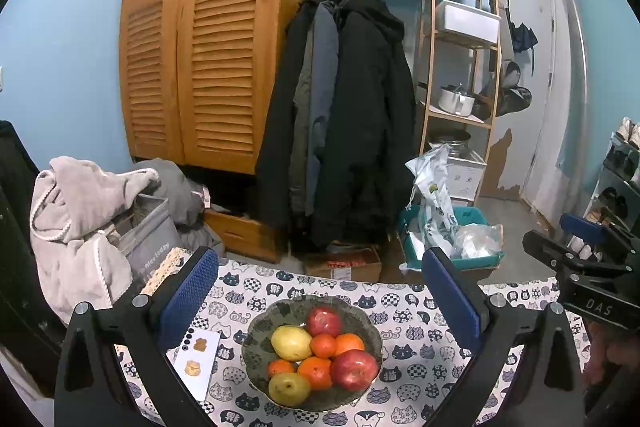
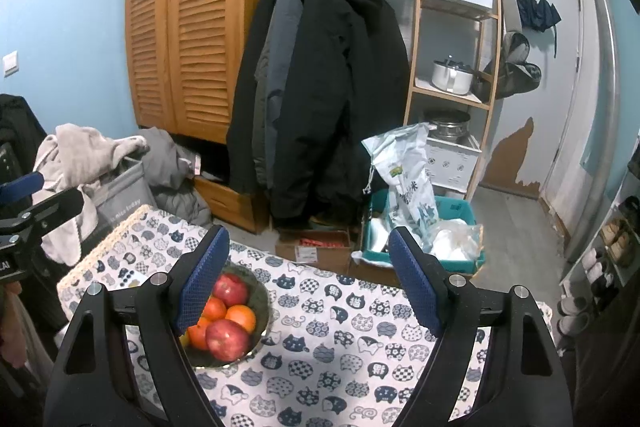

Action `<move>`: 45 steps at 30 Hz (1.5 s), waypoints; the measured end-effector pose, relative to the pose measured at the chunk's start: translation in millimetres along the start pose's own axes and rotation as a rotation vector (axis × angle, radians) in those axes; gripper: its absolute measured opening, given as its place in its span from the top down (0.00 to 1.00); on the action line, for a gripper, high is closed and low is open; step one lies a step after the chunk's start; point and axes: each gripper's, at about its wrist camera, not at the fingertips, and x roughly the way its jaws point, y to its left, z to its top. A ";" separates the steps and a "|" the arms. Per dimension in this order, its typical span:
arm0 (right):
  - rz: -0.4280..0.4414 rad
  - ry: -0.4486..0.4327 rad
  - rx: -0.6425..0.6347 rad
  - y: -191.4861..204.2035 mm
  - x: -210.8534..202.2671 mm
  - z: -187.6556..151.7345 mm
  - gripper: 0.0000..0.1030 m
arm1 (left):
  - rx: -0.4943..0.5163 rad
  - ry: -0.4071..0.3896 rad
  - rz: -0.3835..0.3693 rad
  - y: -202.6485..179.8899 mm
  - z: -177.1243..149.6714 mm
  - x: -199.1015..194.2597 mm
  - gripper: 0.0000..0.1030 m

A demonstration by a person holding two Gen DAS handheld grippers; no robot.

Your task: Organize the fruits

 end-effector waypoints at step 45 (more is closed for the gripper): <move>-0.003 0.003 -0.011 2.0 -1.1 0.8 0.22 | 0.062 -0.005 0.095 -10.9 4.0 -9.4 0.00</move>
